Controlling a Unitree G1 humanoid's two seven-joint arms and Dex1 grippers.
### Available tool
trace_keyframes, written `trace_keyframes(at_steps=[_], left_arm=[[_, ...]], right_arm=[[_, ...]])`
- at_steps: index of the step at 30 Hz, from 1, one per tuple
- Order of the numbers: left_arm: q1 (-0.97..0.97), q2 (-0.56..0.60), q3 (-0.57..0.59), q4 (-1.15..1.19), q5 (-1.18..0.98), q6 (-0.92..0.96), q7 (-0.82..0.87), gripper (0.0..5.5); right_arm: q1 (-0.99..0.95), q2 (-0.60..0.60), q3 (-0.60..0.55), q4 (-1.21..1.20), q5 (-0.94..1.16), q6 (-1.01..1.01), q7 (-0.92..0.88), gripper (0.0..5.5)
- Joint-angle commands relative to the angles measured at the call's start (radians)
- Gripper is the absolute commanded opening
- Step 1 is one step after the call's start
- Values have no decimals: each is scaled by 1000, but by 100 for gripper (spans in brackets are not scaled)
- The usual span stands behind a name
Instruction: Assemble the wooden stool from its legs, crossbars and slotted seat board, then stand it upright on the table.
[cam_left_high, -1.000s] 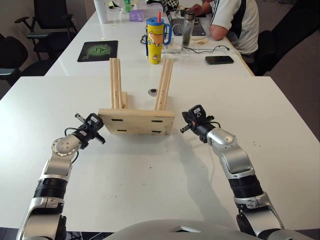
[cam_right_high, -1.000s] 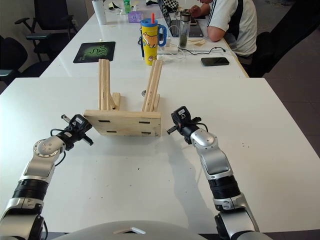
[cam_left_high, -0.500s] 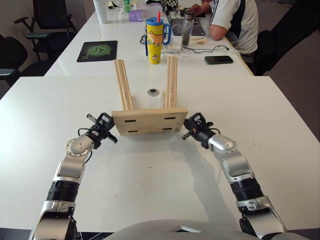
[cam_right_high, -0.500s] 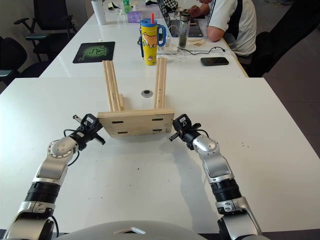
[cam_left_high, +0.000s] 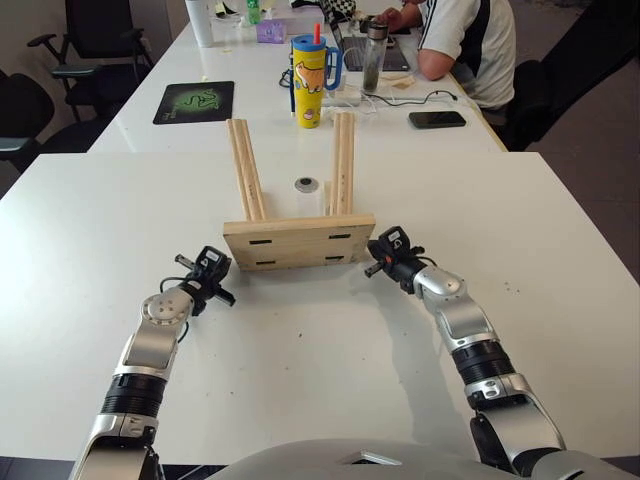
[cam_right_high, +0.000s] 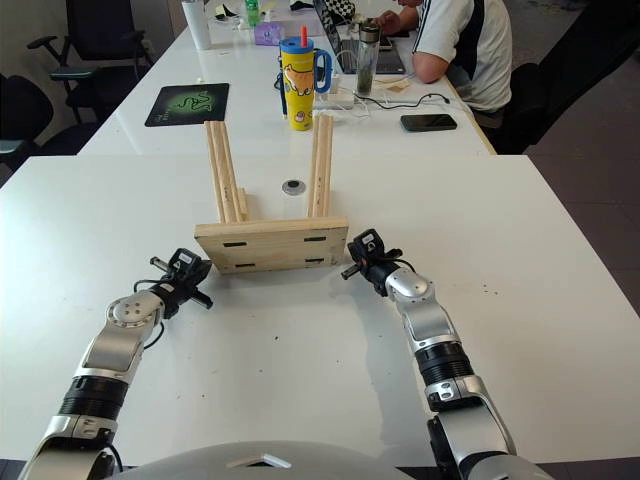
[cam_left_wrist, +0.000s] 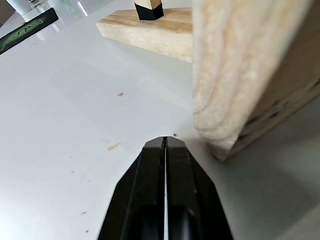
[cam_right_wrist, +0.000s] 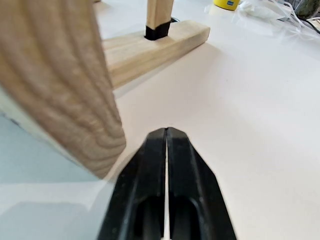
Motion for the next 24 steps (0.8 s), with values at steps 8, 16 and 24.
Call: trace_keyframes(at_steps=[8, 16, 24], left_arm=[[-21, -60, -55, -104, -10, 77, 5, 2], [-70, -80, -96, -365, -56, 185, -35, 2], [-170, -89, -64, -520, -88, 289, -32, 2]], right_arm=[[22, 41, 66, -148, -9, 21, 55, 0], [3, 69, 70, -366, 8, 145, 40, 0], [-59, 74, 26, -528, 50, 243, 31, 0]])
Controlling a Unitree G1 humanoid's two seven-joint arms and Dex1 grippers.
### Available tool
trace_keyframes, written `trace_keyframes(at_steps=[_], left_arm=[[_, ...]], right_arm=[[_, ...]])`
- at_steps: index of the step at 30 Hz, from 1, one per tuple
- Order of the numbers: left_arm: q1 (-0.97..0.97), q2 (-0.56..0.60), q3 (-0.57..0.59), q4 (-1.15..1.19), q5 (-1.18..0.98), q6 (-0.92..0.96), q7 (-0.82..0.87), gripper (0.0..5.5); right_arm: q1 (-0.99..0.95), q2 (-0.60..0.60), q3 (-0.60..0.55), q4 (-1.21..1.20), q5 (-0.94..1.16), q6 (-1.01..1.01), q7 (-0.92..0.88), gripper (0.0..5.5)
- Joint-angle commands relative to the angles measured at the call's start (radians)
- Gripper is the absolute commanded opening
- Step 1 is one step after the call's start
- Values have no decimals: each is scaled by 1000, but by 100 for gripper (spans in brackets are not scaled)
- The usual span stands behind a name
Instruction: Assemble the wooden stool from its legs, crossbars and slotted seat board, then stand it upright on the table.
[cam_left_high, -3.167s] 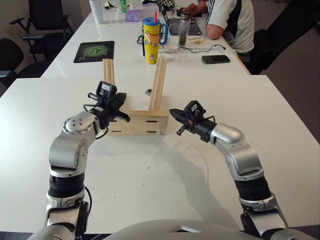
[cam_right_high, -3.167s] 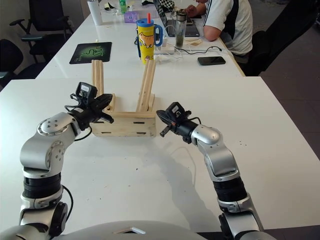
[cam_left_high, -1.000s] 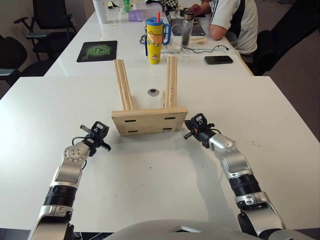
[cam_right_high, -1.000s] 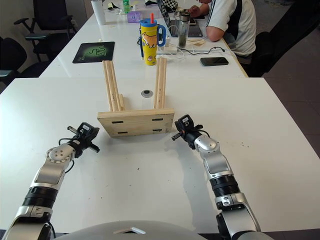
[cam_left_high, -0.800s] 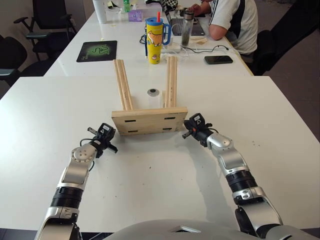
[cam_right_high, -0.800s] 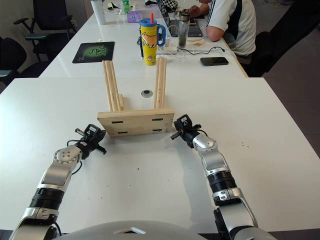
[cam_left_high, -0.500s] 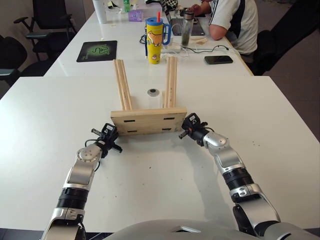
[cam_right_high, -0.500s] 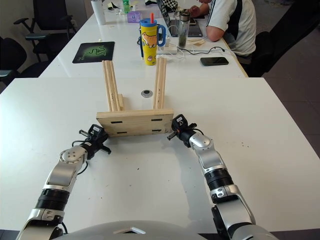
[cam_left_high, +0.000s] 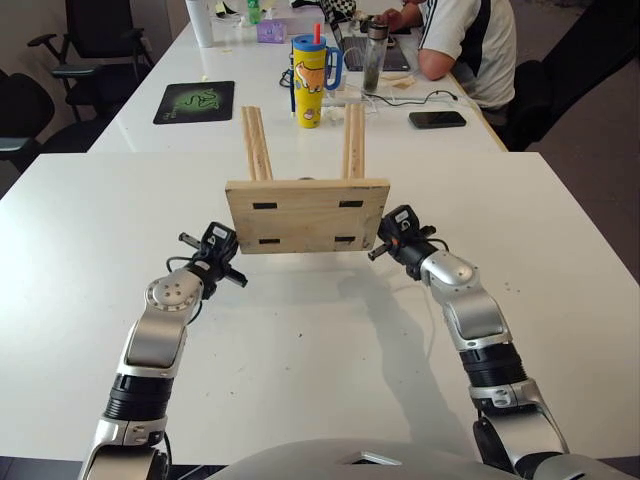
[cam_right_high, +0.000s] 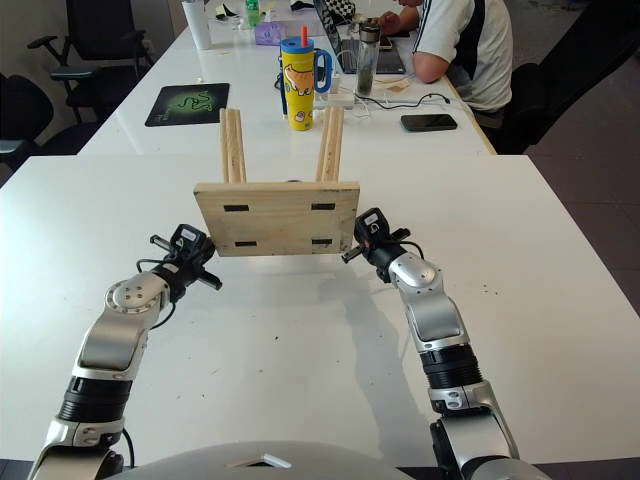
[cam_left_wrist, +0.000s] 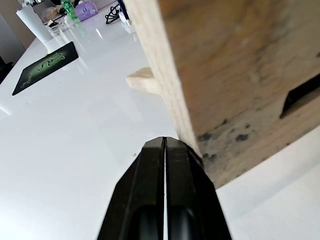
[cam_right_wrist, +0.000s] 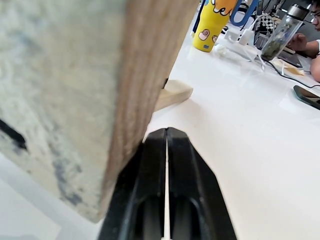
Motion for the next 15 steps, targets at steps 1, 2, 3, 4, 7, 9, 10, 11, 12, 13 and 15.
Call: trace_keyframes(at_steps=[1, 2, 3, 4, 7, 9, 10, 11, 12, 13, 15], left_arm=[[-133, -71, -64, -134, -95, -7, -60, 2], [-145, -72, -61, -147, -97, 2, -60, 2], [-155, -72, -58, -159, -98, 10, -59, 2], [-165, -73, -55, -168, -99, 16, -58, 2], [-207, -81, -39, -199, -106, 42, -50, 2], [-247, -92, -24, -229, -121, 70, -42, 2], [-270, -97, -17, -246, -128, 83, -39, 2], [-288, -101, -11, -260, -134, 96, -36, 2], [-306, -104, -1, -274, -139, 108, -32, 2], [-318, -105, 6, -283, -143, 118, -29, 2], [-338, -107, 18, -295, -149, 136, -26, 2]], right_arm=[[-109, 76, 44, -151, 93, 26, 58, 0], [-126, 77, 32, -176, 102, 42, 56, 0], [-144, 79, 23, -191, 108, 53, 57, 0], [-159, 80, 15, -204, 113, 64, 57, 0], [-195, 80, -4, -235, 124, 95, 60, 0], [-203, 80, -9, -244, 127, 105, 62, 0], [-204, 79, -10, -246, 126, 108, 63, 0], [-203, 76, -10, -248, 125, 110, 64, 0], [-205, 76, -9, -243, 123, 109, 66, 0], [-205, 75, -9, -241, 122, 109, 66, 0], [-207, 76, -10, -239, 121, 111, 64, 0]])
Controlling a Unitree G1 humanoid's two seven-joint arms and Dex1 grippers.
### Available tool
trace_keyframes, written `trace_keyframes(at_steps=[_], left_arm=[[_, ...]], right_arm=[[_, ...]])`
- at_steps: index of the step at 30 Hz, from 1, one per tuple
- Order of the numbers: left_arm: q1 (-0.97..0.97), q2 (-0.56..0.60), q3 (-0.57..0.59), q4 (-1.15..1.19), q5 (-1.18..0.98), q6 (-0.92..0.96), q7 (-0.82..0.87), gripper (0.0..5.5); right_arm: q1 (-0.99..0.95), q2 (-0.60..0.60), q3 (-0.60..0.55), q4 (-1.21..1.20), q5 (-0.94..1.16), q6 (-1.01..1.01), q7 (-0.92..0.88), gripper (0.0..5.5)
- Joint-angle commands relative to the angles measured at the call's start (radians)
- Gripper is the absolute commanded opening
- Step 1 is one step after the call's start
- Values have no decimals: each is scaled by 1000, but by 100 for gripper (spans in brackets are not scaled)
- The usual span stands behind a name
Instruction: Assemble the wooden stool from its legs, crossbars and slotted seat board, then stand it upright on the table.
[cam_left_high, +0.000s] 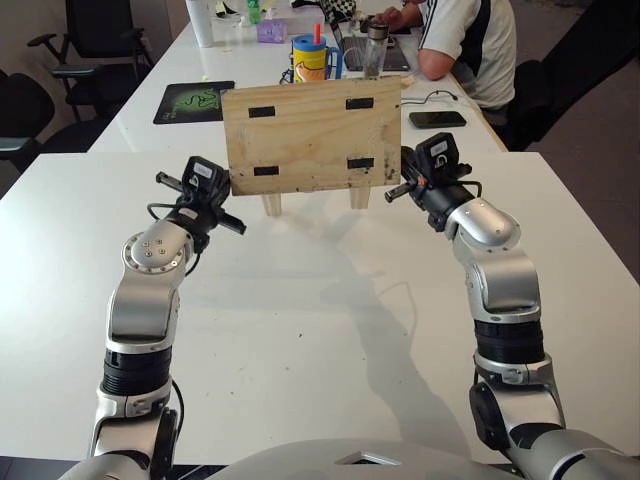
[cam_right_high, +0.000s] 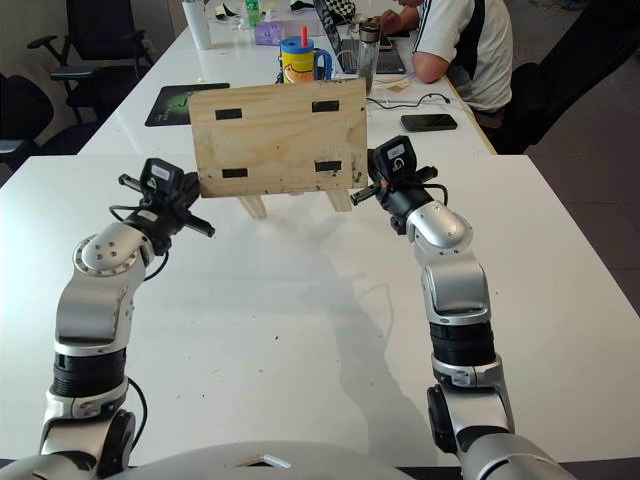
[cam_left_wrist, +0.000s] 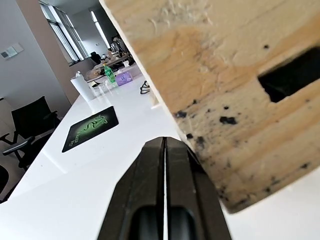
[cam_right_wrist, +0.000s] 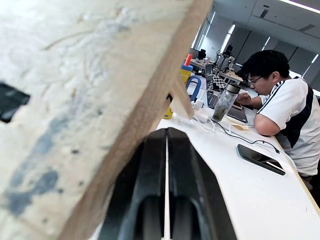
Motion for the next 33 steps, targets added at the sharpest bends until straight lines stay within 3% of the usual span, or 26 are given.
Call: trace_keyframes(at_steps=[1, 10, 14, 18, 23, 27, 33], left_arm=[[-123, -77, -71, -94, -130, -4, -61, 2], [106, -7, -135, 41, -71, -124, -53, 2], [64, -43, -112, -12, -107, -150, -17, 2], [-31, -119, -32, -80, -207, -154, 40, 2], [-79, -166, 111, -110, -314, -208, 115, 2], [78, -161, 101, -180, -464, -181, 18, 2], [393, -80, 19, -177, -401, -273, -83, 2]], right_arm=[[-57, 76, 97, -44, 100, -27, 84, 0], [-32, 51, 98, -32, 99, -17, 67, 0], [-5, 32, 87, -13, 86, -18, 42, 0], [12, 39, 71, 20, 81, -62, -1, 0], [64, 104, -29, 78, 95, -235, -141, 0], [155, 98, -67, 111, 85, -359, -174, 0], [305, 105, -83, 79, 63, -433, -230, 0]])
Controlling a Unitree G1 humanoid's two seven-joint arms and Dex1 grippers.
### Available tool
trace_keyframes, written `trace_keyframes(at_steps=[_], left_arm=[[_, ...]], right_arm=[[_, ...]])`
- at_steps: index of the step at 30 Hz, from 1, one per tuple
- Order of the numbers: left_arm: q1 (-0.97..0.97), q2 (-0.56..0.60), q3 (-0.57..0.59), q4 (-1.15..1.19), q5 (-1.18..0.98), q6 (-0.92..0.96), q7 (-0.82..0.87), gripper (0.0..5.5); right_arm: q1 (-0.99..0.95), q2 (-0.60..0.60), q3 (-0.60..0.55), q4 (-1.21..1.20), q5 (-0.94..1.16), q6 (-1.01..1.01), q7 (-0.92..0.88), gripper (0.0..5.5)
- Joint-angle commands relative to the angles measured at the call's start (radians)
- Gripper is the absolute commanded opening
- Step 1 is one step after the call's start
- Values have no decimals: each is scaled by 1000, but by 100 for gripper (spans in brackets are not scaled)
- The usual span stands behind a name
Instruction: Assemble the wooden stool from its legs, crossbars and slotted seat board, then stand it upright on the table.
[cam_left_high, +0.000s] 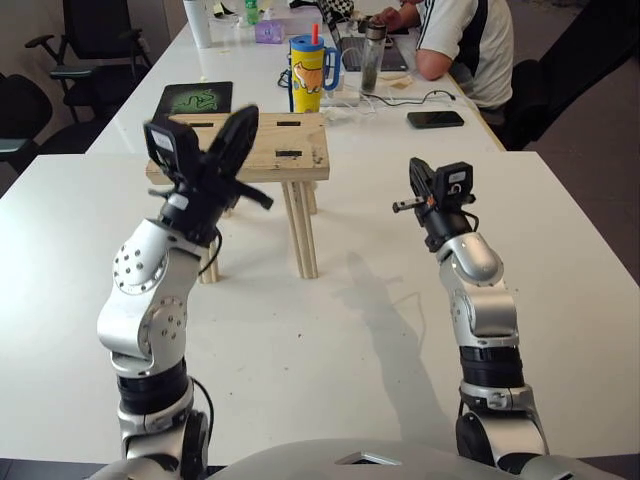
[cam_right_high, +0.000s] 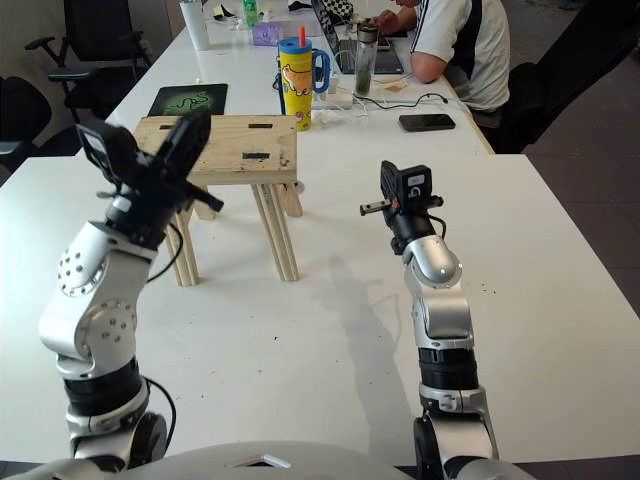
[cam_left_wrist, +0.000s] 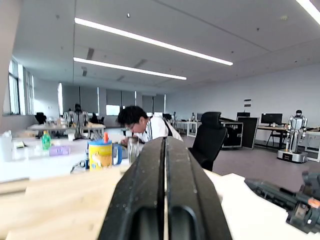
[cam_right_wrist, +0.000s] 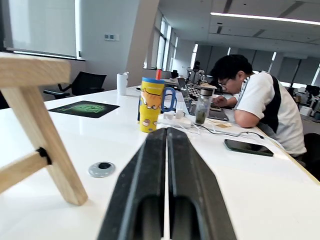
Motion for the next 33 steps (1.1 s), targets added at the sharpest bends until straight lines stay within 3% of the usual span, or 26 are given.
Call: trace_keyframes(at_steps=[1, 5, 9, 18, 33], left_arm=[[164, 66, -59, 18, 68, -38, -43, 2], [206, 70, -115, 137, 192, -93, 13, 2], [123, -5, -141, 332, 310, -191, 149, 2], [34, -119, -143, 658, 390, -379, 299, 2], [38, -128, -141, 639, 370, -431, 273, 2]], right_arm=[[94, 12, 5, -38, -10, -20, -21, 0], [162, 35, 36, -45, -15, -26, -28, 0], [179, 53, 56, 20, -27, -54, -38, 0], [154, 64, 53, 160, -32, -119, -68, 0], [137, 75, 54, 197, -54, -164, -95, 0]])
